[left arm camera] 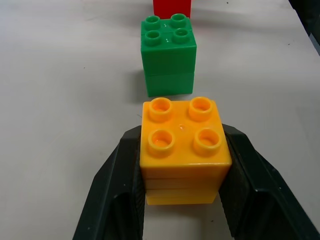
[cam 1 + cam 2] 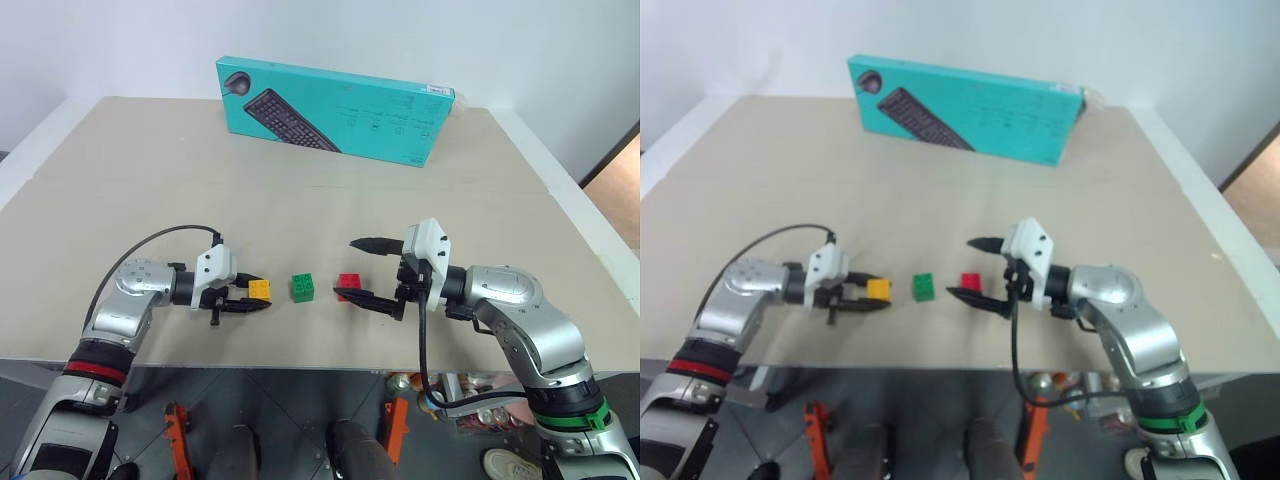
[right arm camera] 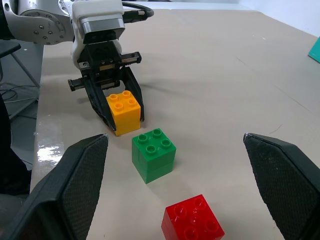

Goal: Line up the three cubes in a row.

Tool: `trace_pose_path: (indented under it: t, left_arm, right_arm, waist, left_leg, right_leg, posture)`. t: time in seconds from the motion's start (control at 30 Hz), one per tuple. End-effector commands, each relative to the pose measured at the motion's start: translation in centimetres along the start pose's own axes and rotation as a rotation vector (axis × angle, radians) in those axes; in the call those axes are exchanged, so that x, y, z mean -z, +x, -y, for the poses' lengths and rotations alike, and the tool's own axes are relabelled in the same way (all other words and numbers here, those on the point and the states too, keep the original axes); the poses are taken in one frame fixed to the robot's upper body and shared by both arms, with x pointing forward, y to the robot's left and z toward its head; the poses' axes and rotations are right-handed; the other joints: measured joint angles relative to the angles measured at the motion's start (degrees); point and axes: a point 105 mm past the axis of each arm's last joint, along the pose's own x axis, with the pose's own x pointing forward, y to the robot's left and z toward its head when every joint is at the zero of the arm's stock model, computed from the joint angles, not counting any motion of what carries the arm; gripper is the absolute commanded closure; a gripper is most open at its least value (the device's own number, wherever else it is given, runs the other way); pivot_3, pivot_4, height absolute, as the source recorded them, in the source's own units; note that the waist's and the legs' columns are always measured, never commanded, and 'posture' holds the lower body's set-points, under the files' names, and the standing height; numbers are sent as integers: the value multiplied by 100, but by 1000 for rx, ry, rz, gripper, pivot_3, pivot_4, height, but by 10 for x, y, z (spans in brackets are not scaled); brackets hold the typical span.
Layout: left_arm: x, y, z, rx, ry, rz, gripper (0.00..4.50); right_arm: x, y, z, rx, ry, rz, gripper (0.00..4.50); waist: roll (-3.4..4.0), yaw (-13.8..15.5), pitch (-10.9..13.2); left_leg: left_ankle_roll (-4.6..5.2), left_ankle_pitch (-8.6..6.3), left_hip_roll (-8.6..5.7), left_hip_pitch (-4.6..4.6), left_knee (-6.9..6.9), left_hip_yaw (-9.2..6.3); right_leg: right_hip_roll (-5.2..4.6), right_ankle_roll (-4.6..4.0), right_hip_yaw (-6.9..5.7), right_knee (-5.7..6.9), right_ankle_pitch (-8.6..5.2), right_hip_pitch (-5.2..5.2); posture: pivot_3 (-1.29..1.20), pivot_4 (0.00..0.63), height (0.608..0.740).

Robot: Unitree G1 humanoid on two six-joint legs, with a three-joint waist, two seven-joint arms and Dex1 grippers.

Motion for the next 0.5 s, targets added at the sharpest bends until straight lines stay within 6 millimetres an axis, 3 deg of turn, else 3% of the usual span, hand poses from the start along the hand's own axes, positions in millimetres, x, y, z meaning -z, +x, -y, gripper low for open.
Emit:
trace_pose_path:
  t: [0.03,0.07,0.17,0.3,0.33,0.5]
  left_arm:
    - [-3,2,-3,16,41,-10,3151]
    - [-3,2,-3,19,43,-12,3151]
    - [-4,2,-5,25,51,-22,1609]
    - [-7,-5,-8,28,64,-35,204]
    - [-10,-9,-8,27,67,-37,31]
    - [-28,-26,-1,16,44,-25,31]
  right_arm:
    - [-12,-1,0,-1,-35,30,0]
    - [-12,-1,1,-1,-35,30,0]
    - [-13,-1,2,2,-36,29,0]
    - [-14,-1,1,4,-34,31,0]
    - [-14,0,1,4,-33,32,0]
    - [-14,-1,1,8,-26,36,0]
  waist:
    - [0,0,0]
    - [0,0,0]
    - [0,0,0]
    - [0,0,0]
    - [0,-3,0]
    - [0,-9,0]
  left_leg:
    - [0,0,0,0,1,0]
    - [0,0,0,0,2,0]
    - [0,0,0,0,5,0]
    - [0,0,0,-2,2,-1]
    - [0,0,0,-2,2,-1]
    - [0,0,2,-3,-1,0]
  right_leg:
    - [0,0,0,0,0,1]
    - [0,0,0,0,0,1]
    - [0,1,1,0,1,3]
    - [0,3,-1,0,1,0]
    - [0,3,-1,0,0,1]
    - [1,3,0,0,0,-2]
  posture:
    - [0,150,740]
    - [0,150,740]
    - [0,150,740]
    - [0,150,740]
    - [0,150,740]
    - [0,150,740]
